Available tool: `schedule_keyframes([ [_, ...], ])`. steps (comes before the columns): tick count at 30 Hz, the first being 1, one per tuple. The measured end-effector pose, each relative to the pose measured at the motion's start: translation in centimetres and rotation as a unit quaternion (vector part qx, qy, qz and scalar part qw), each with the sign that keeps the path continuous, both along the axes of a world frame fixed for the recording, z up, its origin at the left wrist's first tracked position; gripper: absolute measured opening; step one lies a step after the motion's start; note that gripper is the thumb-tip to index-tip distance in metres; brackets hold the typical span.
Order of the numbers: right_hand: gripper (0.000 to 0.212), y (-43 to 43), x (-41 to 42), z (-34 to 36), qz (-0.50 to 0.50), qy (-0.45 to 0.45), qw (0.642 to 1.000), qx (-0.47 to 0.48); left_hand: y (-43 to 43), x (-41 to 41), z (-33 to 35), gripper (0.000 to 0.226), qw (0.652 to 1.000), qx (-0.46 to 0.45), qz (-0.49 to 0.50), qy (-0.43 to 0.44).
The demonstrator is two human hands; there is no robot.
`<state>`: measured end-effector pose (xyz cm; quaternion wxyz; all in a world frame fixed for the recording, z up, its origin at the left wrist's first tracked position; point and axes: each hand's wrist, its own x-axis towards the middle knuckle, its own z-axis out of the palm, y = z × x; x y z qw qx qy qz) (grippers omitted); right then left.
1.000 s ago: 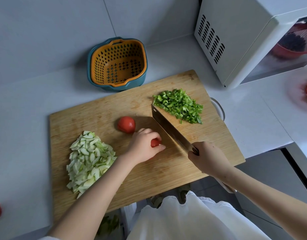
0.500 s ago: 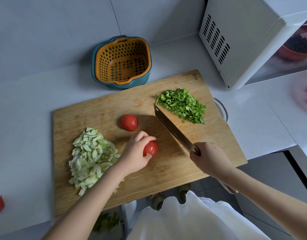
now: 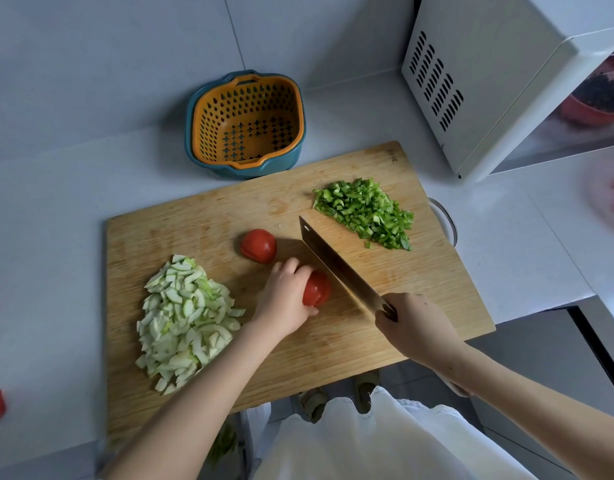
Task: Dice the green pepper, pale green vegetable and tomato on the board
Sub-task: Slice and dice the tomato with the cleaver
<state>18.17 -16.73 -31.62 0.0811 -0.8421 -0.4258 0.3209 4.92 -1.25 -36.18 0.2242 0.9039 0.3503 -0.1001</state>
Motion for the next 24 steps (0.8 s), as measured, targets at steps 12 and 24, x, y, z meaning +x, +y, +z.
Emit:
schedule_keyframes([
  [12,0.035,-0.1,0.2,0.2,0.008,-0.024,1.000,-0.008,-0.4,-0.6,-0.3,0.066,0.970,-0.098,0.192,-0.115],
  [24,0.032,0.7,0.2,2.0,0.011,-0.043,0.999,-0.001,-1.7,-0.1,-0.9,0.067,0.972,-0.010,0.128,-0.199],
])
